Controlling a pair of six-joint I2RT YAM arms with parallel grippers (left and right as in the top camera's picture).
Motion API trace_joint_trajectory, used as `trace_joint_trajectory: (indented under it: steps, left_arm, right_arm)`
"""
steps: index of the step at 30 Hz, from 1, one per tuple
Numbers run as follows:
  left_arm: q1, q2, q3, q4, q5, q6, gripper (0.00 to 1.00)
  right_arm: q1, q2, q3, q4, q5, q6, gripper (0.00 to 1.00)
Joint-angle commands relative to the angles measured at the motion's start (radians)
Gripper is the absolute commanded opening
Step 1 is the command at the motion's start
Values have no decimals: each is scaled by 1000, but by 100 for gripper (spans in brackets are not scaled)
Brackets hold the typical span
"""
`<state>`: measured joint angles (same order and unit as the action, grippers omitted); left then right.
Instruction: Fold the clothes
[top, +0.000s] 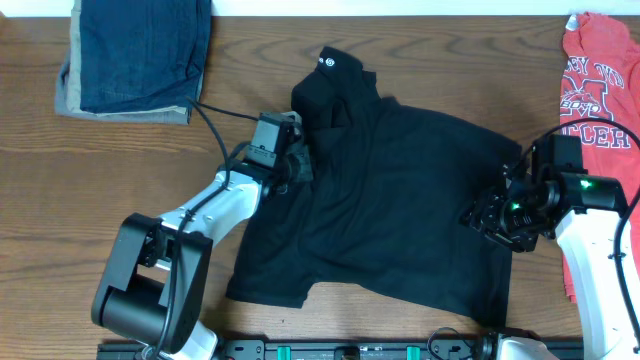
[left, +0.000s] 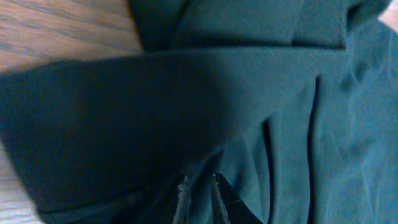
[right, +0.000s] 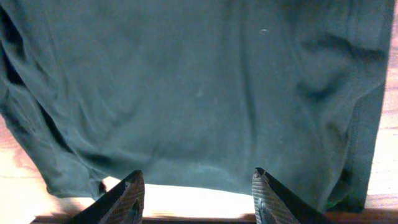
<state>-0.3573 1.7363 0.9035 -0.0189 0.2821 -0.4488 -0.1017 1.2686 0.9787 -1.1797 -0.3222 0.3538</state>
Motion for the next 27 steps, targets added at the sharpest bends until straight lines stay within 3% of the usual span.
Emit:
trace_joint_trajectory:
  steps: [1, 16, 27]
  left_arm:
    - [21, -2, 2, 1, 6, -24, 15]
    - [21, 88, 2, -9, 45, -15, 15]
    - [129, 126, 2, -117, -218, -17, 6]
  right_arm:
    - [25, -12, 3, 10, -7, -4, 54]
    - [38, -12, 3, 17, -8, 16, 54]
    - [37, -10, -1, 21, 13, 16, 54]
